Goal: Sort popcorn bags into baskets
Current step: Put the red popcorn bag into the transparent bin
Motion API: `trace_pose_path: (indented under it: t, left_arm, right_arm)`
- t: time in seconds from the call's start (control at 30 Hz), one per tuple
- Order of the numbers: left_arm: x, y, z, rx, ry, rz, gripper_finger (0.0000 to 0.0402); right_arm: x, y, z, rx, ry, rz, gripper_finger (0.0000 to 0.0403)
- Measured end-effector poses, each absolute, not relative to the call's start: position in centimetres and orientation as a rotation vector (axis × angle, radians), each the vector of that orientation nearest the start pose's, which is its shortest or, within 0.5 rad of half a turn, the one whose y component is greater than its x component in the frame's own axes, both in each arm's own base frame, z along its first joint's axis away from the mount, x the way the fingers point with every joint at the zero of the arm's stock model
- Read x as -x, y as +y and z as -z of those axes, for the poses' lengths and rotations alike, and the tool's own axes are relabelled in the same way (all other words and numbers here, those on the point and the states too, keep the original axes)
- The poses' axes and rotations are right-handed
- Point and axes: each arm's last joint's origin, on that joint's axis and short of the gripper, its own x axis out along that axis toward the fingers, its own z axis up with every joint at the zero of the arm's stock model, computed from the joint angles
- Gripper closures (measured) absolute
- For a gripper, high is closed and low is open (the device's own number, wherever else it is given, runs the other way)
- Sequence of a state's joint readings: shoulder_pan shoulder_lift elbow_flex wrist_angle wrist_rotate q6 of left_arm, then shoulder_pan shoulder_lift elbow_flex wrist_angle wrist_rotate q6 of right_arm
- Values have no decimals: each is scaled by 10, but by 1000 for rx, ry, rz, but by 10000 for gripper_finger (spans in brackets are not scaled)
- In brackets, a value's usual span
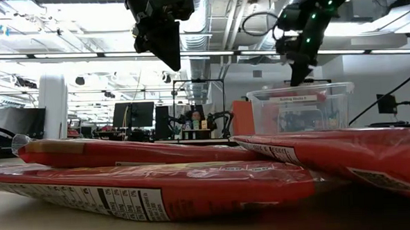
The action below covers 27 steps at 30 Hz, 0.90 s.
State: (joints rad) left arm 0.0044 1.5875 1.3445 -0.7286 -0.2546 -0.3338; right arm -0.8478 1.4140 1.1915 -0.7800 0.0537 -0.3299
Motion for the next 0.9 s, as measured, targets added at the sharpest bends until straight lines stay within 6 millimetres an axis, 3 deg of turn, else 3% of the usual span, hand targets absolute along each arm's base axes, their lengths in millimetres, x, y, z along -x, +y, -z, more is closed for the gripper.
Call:
trace_pose_path:
  t: [0.37, 0.7, 0.9]
  left_arm:
    - [-330, 9, -288, 173, 911, -414, 401]
    - [-330, 10, -288, 173, 911, -416, 401]
    - [-330, 10, -288, 173, 911, -416, 401]
  right_arm:
    - [-190, -232, -249, -180, 1241, 584, 382]
    - [-195, -238, -230, -193, 1316, 532, 314]
    - [-194, -236, -236, -169, 1300, 531, 227]
